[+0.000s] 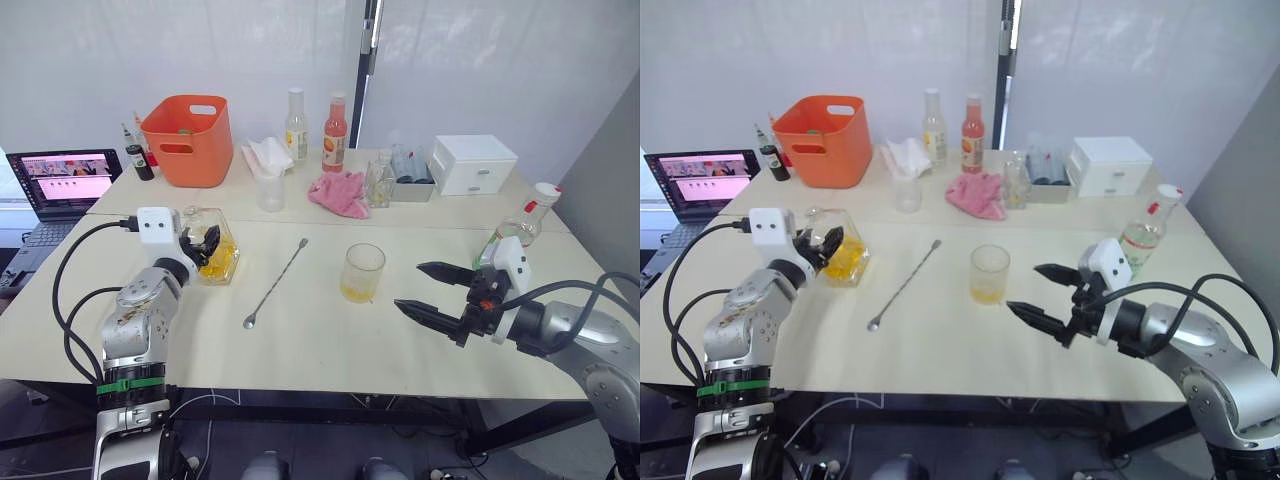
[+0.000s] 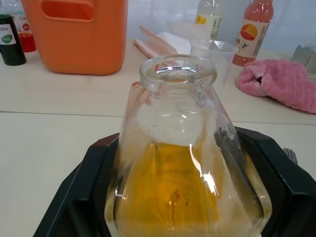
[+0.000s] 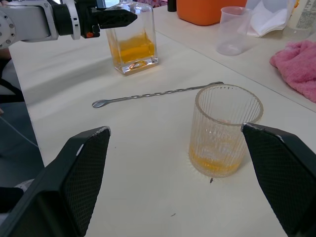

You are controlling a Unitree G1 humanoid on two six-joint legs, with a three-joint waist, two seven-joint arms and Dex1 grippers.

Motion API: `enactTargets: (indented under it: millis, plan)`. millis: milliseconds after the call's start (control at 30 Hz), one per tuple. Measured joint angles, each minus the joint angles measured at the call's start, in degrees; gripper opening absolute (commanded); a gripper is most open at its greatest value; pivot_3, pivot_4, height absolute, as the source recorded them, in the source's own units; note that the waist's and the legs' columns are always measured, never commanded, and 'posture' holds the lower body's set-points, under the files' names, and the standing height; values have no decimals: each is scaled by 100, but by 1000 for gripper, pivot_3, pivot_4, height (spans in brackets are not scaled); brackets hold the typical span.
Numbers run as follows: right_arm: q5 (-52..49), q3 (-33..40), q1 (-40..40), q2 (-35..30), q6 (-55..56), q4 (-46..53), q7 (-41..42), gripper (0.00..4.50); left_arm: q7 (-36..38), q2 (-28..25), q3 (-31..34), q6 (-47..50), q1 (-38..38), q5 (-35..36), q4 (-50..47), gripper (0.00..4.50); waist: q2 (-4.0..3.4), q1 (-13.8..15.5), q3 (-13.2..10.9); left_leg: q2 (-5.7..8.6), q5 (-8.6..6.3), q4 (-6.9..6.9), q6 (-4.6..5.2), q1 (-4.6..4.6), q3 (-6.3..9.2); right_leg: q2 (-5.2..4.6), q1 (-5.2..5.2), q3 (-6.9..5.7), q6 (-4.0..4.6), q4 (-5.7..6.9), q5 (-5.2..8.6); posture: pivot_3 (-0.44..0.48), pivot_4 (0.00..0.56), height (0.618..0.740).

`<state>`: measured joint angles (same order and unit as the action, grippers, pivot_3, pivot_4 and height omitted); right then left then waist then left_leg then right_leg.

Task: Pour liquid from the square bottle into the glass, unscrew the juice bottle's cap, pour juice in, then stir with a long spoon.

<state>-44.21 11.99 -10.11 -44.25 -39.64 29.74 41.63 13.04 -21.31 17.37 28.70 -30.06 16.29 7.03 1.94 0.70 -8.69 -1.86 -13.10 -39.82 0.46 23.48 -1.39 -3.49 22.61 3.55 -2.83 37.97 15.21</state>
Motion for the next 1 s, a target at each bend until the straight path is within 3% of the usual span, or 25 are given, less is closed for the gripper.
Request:
enactTargets:
  millis: [300,567,767,1000]
  plan:
    - [-23,84,62,22,-5,12,-185,4500,25,25,-11,-37,5,62,103,4431,1,-30,0,-4,-1,6,0,56,3,2,61,14,1,3,0,0,150,715]
    - [-171,207,140,38,-4,22,-325,4500,178,-196,89,77,196,270,-577,4431,2,-32,0,-5,-1,7,0,57,1,2,61,14,1,-1,0,0,150,715]
    - [-214,447,330,106,-4,49,-528,4500,523,-671,401,476,688,708,-1399,4431,2,-77,0,-9,-1,12,0,56,2,3,64,14,1,-1,0,0,150,715]
    - [-138,890,677,165,4,-133,-748,4500,1579,-1453,1364,906,1507,1883,-1940,4431,1,-119,-1,-11,-1,16,0,52,-4,2,62,15,4,-6,3,0,150,715]
